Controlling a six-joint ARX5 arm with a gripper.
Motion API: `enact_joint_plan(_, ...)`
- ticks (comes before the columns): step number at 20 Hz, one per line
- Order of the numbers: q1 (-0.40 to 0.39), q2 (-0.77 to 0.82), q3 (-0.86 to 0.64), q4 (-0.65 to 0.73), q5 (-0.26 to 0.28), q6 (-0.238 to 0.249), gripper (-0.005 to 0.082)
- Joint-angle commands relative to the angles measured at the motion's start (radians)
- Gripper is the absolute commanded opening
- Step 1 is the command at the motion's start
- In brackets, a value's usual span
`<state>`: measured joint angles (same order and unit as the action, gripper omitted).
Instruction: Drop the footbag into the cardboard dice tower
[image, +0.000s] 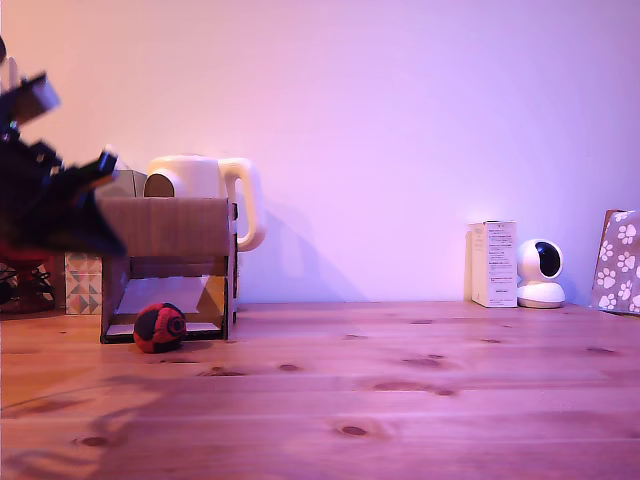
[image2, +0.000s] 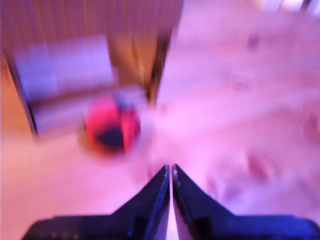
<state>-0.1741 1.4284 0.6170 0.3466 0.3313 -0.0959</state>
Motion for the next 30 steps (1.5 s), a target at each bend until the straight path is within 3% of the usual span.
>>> enact_joint_plan(1, 0.001, 0.018, -0.011, 0.055, -0.007, -0.001, -0.0024)
enact_joint_plan(4, 0.001, 0.062, -0.011, 0.116, -0.037, -0.001, -0.0024)
enact_joint_plan(14, 0.001, 0.256, -0.002, 0.292, -0.037, -0.001, 0.0000)
enact_joint_plan(15, 0.001, 0.269, 0.005, 0.300, -0.037, -0.002, 0.0117)
enact_joint_plan(17, 0.000, 0.288, 0.009, 0.332, -0.037, -0.002, 0.0567)
enact_joint_plan(18, -0.002, 0.292, 0.012, 0.333, -0.038, -0.001, 0.0710)
enact_joint_plan(19, -0.003, 0.294, 0.015, 0.334, -0.037, -0.001, 0.0783)
enact_joint_plan(25, -0.006, 0.314, 0.046, 0.336, -0.077, 0.000, 0.0785)
enact_joint_plan(30, -0.006, 0.414, 0.109, 0.336, -0.080, 0.000, 0.0785)
